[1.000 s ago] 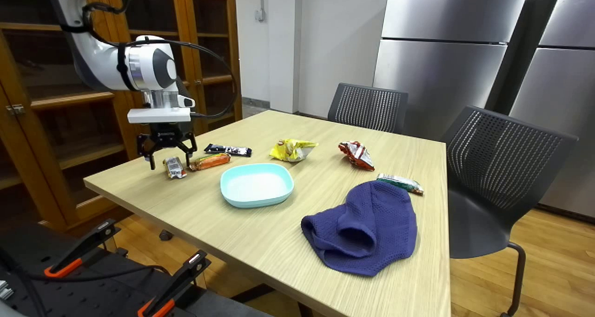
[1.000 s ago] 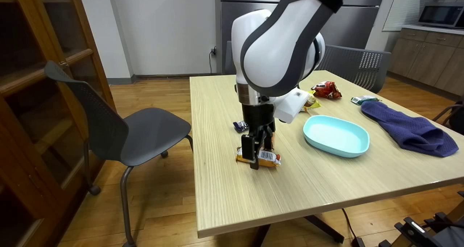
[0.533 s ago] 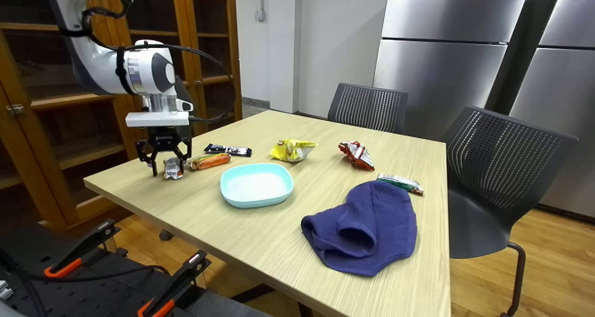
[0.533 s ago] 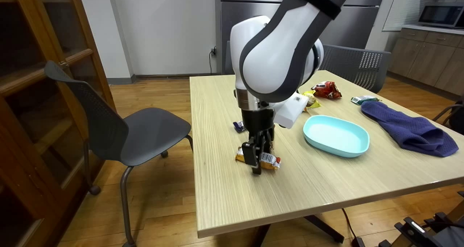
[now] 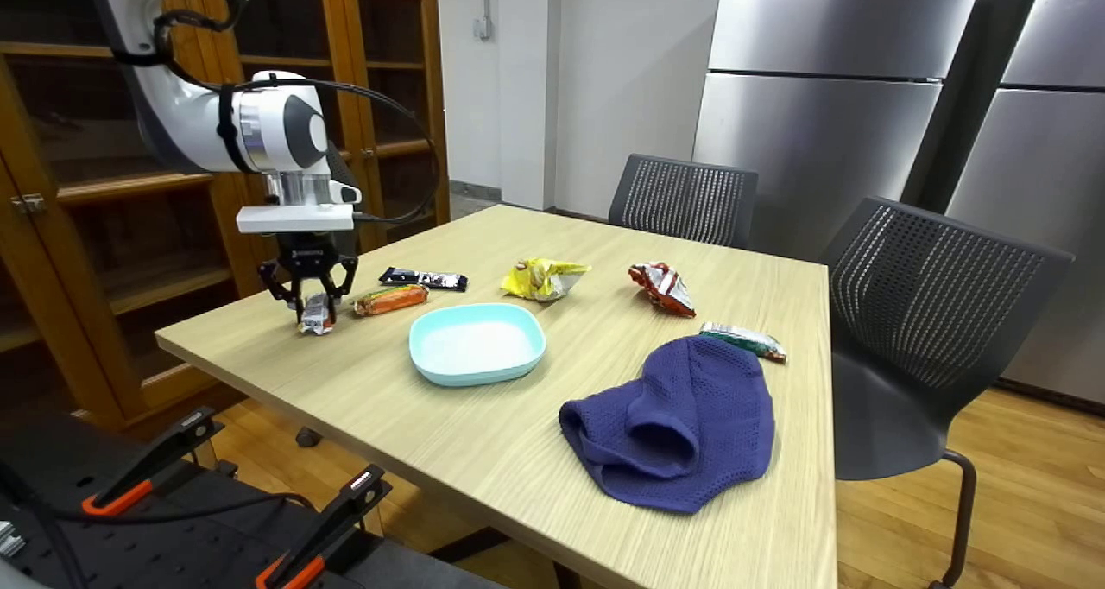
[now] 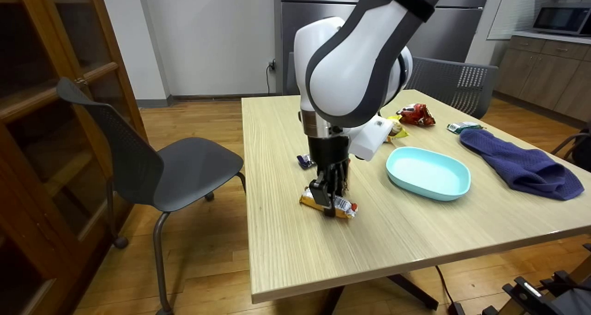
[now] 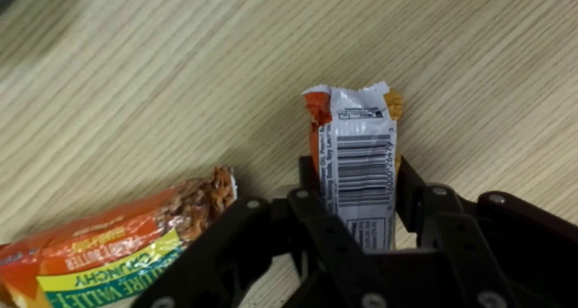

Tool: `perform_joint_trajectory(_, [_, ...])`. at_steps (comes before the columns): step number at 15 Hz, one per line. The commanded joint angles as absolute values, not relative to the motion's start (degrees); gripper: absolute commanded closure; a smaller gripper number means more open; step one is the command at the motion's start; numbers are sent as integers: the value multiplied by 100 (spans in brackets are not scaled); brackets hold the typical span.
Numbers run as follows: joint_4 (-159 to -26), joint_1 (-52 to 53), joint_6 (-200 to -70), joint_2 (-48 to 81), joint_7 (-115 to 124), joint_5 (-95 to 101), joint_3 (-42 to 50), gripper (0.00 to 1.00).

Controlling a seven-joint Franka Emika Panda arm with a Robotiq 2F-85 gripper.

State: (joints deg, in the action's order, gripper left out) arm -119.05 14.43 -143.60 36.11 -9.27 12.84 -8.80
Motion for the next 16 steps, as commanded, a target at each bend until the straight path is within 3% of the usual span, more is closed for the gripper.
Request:
perform_joint_trajectory(1, [-12031,1457,-14205,3385,-925,1310,-936,82])
perform_joint_trajectory(9, [-12533,1322,-14072,2589,-986,1330,-879,82])
perform_joint_trajectory(16, [-13151,595,-13986,1755,-2042,1410,-637,82])
